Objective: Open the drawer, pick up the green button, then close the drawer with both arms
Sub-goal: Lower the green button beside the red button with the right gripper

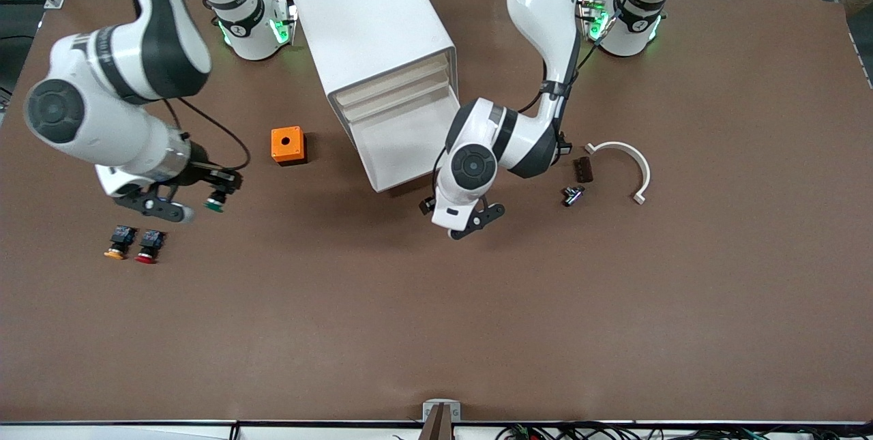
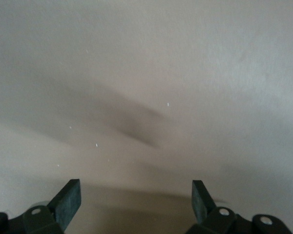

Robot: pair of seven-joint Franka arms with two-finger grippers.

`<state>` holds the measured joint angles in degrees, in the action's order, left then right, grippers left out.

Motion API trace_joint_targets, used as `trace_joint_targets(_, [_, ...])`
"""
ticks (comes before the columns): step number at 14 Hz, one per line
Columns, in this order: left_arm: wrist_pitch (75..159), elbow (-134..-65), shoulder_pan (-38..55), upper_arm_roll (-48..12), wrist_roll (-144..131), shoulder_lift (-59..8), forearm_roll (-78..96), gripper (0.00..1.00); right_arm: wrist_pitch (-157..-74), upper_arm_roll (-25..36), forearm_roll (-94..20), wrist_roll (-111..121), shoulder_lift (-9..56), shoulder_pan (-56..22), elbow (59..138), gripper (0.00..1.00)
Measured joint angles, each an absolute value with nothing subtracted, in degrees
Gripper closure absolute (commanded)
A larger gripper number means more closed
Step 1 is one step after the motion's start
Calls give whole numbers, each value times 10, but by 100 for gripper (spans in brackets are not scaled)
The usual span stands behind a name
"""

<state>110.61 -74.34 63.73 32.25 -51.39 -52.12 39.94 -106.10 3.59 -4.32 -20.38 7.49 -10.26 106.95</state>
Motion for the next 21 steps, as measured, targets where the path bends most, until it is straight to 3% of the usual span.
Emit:
trace_joint_targets(3, [1106, -744, 653, 316, -518, -521, 392, 0, -1114, 36, 3, -128, 67, -44, 1119, 100])
trace_joint_targets(7, [1106, -747, 664, 306, -518, -521, 392, 0, -1281, 36, 12, -29, 74, 31, 1214, 100])
trace_joint_targets(11, [1106, -749, 667, 291, -534, -521, 391, 0, -1417, 35, 13, -6, 133, 54, 1262, 100])
trace_joint_targets(16, [1081, -750, 676, 281, -547, -521, 391, 0, -1481, 34, 13, -6, 217, 55, 1258, 100])
trace_joint_targets(21, [1077, -750, 682, 263, -576, -519, 391, 0, -1481, 34, 13, -6, 230, 56, 1244, 100])
